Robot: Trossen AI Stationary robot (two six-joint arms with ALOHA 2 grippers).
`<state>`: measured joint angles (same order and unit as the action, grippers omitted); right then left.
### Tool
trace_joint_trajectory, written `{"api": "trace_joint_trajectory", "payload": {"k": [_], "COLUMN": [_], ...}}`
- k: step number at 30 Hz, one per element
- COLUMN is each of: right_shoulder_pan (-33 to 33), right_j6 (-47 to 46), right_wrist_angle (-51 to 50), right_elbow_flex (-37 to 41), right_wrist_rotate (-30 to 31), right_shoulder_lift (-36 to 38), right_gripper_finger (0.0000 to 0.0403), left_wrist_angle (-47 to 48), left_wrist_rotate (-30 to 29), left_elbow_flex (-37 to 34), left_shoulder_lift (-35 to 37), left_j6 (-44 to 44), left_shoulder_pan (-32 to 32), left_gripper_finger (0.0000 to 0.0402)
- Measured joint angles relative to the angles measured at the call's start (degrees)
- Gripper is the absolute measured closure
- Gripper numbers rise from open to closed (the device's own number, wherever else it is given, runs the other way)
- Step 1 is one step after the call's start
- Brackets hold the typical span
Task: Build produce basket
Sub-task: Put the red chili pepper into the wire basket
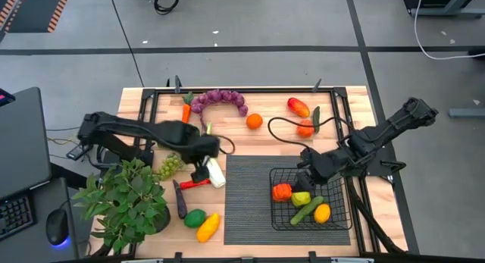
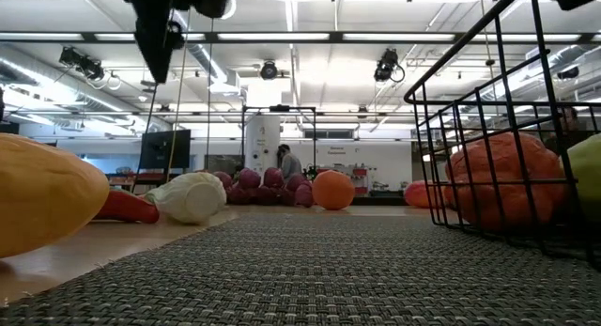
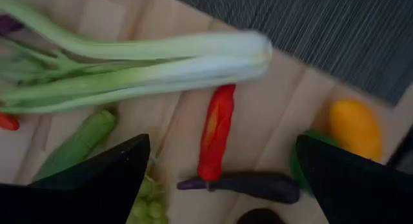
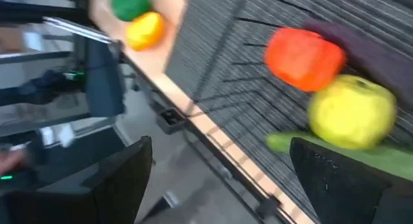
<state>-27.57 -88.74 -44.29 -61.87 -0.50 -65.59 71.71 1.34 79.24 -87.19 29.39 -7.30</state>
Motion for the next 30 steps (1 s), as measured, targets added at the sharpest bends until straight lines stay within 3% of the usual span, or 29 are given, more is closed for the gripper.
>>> {"api": "trace_joint_trajectory", "payload": {"k": [7, 11, 16, 19, 22, 30], "right_shoulder_pan": [-6.8, -10.0, -13.0, -13.3, -13.1, -10.3], "right_j6": [-6.3, -10.2, -13.0, -13.7, -14.4, -15.0], "right_wrist_angle": [0.1, 0.2, 0.0, -0.3, -0.4, -0.5], "right_elbow_flex": [0.0, 0.0, 0.0, 0.0, 0.0, 0.0], "right_wrist_rotate": [13.7, 17.4, 20.7, 21.7, 22.0, 22.1], "right_shoulder_lift": [-0.4, -1.1, -1.7, -2.0, -2.3, -3.0], "right_gripper_finger": [0.0034, 0.0035, 0.0035, 0.0035, 0.0035, 0.0035], "left_wrist_angle": [3.5, 4.3, 2.6, 1.4, -4.2, -15.8], "left_wrist_rotate": [0.1, 0.0, 0.2, 3.7, 7.4, 6.8], "left_elbow_flex": [0.0, -0.6, -7.3, -12.1, -16.8, -24.4], "left_shoulder_lift": [-11.4, -15.1, -14.7, -12.5, -9.4, -5.0], "left_j6": [-11.1, -15.8, -16.2, -14.7, -11.4, -5.7], "left_shoulder_pan": [-2.6, -2.7, -3.2, -3.9, -4.8, -5.6], "left_gripper_finger": [0.0006, 0.0006, 0.0006, 0.0006, 0.0006, 0.0006]}}
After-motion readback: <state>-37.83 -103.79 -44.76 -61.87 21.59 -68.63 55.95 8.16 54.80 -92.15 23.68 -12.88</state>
